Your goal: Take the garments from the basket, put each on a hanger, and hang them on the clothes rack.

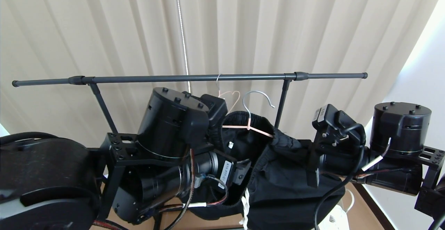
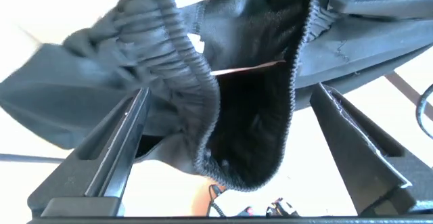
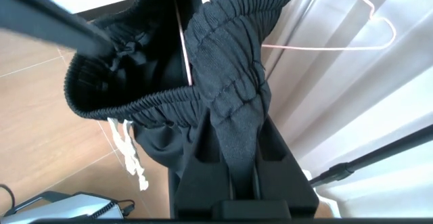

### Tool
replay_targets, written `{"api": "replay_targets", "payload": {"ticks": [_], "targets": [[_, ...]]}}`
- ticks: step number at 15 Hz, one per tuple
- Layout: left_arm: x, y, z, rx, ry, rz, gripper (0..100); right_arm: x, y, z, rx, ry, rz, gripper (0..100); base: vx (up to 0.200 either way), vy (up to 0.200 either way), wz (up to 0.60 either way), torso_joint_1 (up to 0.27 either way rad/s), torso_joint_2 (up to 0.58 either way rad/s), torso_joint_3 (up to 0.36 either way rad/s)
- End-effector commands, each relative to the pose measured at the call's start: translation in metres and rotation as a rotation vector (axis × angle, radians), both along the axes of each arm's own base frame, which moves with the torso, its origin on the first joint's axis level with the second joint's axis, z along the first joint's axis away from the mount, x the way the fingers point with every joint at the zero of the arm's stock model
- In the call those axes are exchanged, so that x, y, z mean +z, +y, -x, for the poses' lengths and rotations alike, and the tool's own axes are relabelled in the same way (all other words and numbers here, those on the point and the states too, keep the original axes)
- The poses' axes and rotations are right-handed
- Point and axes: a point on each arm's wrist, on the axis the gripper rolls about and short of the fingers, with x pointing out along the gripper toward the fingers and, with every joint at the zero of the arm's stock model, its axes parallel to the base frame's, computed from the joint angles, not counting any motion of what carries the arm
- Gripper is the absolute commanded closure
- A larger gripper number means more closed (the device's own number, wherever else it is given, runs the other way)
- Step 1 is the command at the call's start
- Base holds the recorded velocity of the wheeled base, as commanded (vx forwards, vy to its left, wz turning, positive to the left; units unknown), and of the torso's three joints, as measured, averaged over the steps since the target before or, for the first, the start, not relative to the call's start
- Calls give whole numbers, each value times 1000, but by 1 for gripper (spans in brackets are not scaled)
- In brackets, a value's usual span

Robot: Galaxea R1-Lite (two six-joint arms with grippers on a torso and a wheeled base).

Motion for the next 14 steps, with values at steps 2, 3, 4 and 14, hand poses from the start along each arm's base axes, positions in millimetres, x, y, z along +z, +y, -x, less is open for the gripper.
{"api": "replay_targets", "payload": {"ticks": [2, 3, 4, 14], "targets": [[16, 24, 7, 21, -46, 26, 0, -2, -2, -3, 8, 8, -3, 100, 0, 0, 0, 0, 0, 0], [19, 33, 9, 23, -60, 20, 0, -2, -3, -3, 12, 9, -5, 100, 0, 0, 0, 0, 0, 0], [26, 50, 9, 26, -98, 5, 0, -1, -4, -3, 20, 10, -10, 100, 0, 0, 0, 0, 0, 0], [43, 120, -39, -441, -278, -72, 0, -11, -9, 0, 202, 78, -53, 100, 0, 0, 0, 0, 0, 0]]}}
